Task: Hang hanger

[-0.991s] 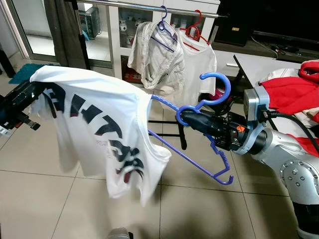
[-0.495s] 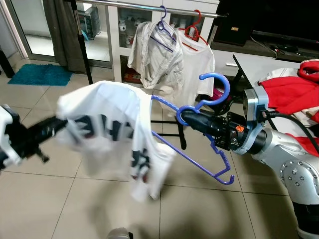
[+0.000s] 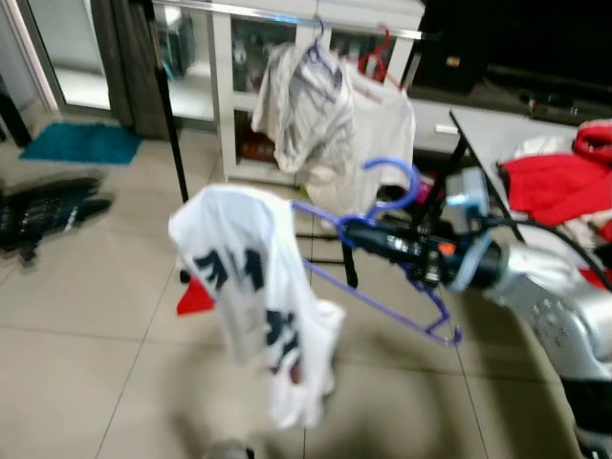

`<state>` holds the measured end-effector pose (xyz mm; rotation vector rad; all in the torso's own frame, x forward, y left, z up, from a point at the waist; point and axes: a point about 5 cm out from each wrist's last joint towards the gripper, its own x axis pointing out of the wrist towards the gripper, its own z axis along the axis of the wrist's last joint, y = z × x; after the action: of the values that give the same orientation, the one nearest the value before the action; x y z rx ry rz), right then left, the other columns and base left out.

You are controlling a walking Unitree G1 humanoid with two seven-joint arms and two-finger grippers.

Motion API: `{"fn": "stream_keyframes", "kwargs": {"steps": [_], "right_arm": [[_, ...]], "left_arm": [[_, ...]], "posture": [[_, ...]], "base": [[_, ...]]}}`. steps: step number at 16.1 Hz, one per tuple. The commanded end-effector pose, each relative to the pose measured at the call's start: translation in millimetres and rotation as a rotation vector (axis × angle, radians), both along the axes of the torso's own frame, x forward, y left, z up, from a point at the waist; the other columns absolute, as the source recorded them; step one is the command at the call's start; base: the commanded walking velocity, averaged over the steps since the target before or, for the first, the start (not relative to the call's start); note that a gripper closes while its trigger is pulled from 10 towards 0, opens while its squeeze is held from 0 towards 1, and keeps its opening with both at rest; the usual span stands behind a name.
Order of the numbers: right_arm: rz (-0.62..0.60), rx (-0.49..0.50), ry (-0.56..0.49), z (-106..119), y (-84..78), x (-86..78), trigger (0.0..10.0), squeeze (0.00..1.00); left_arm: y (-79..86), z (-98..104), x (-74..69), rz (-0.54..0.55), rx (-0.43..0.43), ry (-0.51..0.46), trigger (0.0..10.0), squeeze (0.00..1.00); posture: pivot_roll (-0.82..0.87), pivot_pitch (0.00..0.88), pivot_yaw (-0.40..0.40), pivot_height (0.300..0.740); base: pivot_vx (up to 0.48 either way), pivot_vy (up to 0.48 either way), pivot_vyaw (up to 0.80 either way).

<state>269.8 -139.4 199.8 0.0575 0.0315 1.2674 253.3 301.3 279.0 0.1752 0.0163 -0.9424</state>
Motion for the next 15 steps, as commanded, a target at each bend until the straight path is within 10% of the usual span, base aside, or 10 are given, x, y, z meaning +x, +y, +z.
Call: {"fn": "stream_keyframes", "kwargs": {"steps": [1,6,7,12,13,15], "right_arm": [[0.024,-0.049,-0.093,10.0,0.7,1.2,10.0,0.00],[0.089,-0.103,-0.178,19.0,6.9,1.2,10.0,0.00],[0.111,-0.103,-0.197,21.5,8.5,-0.5,10.0,0.00],[0.166,-0.102,-0.224,23.5,15.0,-4.0,10.0,0.00],[0.170,-0.102,-0.226,23.5,15.5,-4.0,10.0,0.00],[0.185,-0.102,-0.235,24.5,18.2,-4.4,10.0,0.00]], "left_arm": [[-22.5,1.8,10.7,-0.135,-0.001,0.030,10.0,1.00],[-63.7,2.5,36.6,-0.412,0.079,0.102,10.0,1.00],[-68.8,1.3,42.4,-0.466,0.096,0.137,10.0,0.00],[-88.5,-16.5,47.3,-0.612,0.220,0.245,10.0,0.00],[-89.9,-19.4,48.6,-0.617,0.247,0.246,9.0,0.00],[-94.6,-27.0,58.3,-0.613,0.297,0.214,0.0,0.00]], "posture": [[0.06,0.000,-0.049,0.740],[0.04,0.000,-0.026,0.740],[0.04,0.000,-0.023,0.740],[0.03,0.000,-0.005,0.740],[0.03,0.000,-0.005,0.740],[0.03,0.000,-0.004,0.740]], "base": [[0.000,0.000,0.00],[0.000,0.000,0.00],[0.000,0.000,0.00],[0.000,0.000,0.00],[0.000,0.000,0.00],[0.000,0.000,0.00]]}}
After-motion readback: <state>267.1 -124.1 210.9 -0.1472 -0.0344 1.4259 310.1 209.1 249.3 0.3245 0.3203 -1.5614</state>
